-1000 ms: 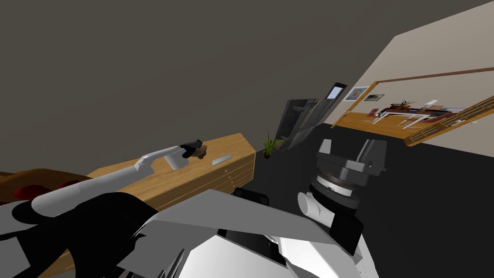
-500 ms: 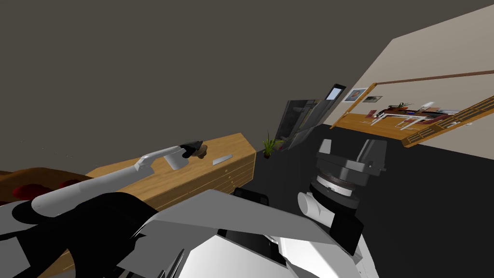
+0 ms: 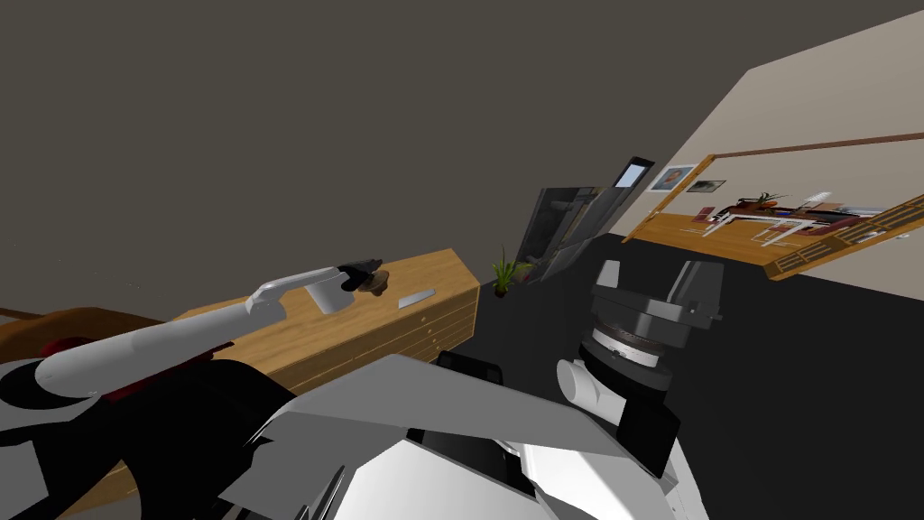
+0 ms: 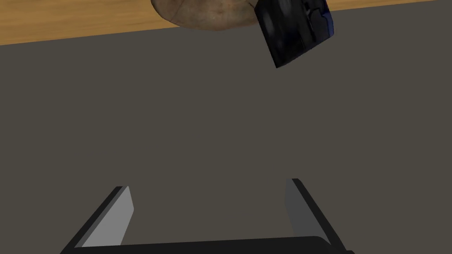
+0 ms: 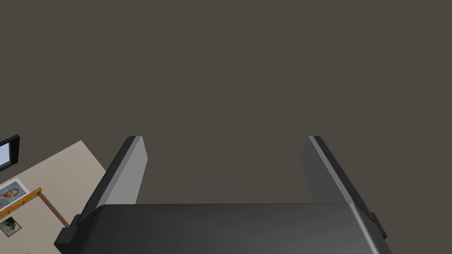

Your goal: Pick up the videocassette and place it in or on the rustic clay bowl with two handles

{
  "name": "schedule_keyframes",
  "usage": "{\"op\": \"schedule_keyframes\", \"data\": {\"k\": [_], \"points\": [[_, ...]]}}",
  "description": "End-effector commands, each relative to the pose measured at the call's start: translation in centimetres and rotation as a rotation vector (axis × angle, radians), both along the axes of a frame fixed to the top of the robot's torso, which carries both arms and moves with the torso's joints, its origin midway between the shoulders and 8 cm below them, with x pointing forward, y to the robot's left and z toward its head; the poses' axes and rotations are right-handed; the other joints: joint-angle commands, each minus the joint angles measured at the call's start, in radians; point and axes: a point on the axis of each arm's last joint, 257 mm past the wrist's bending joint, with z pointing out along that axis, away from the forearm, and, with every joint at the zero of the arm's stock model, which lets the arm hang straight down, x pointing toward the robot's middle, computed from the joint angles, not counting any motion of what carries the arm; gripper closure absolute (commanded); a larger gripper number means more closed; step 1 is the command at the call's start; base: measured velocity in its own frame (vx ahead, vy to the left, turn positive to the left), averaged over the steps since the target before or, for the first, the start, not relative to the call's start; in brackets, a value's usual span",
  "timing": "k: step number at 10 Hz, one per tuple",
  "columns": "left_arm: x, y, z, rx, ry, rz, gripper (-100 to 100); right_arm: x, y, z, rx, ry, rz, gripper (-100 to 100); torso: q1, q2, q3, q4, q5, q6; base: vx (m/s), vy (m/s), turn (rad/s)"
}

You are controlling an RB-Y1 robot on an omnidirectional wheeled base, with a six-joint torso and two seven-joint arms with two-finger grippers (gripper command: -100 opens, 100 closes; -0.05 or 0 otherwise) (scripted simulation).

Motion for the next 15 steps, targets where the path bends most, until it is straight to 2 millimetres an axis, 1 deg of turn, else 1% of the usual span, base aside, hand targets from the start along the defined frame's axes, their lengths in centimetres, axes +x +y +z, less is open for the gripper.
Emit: {"op": "schedule_keyframes", "data": {"k": [1,10,11,15], "points": [[0.1,-1.2,1.0,0.0,0.001,-0.012,-100,0.0,0.0,0.0,0.0,0.0,0.0,0,0.0,0.0,0.0,0.0,0.0,0.0,0.015,-0.017,0.051],[0.1,-1.2,1.0,0.0,0.001,-0.012,-100,0.0,0.0,0.0,0.0,0.0,0.0,0,0.002,0.001,0.001,0.0,0.001,0.0,0.001,0.0,0.002],[0.5,-2.5,2.3,-0.003,-0.004,-0.025,-100,0.0,0.0,0.0,0.0,0.0,0.0,0,0.001,0.001,0.0,0.0,0.0,0.0,0.01,-0.02,0.05],[0.8,-5.3,4.6,-0.004,-0.006,-0.055,-100,0.0,0.0,0.0,0.0,0.0,0.0,0,0.001,0.0,0.0,0.0,0.0,0.0,0.009,-0.009,0.029]]}}
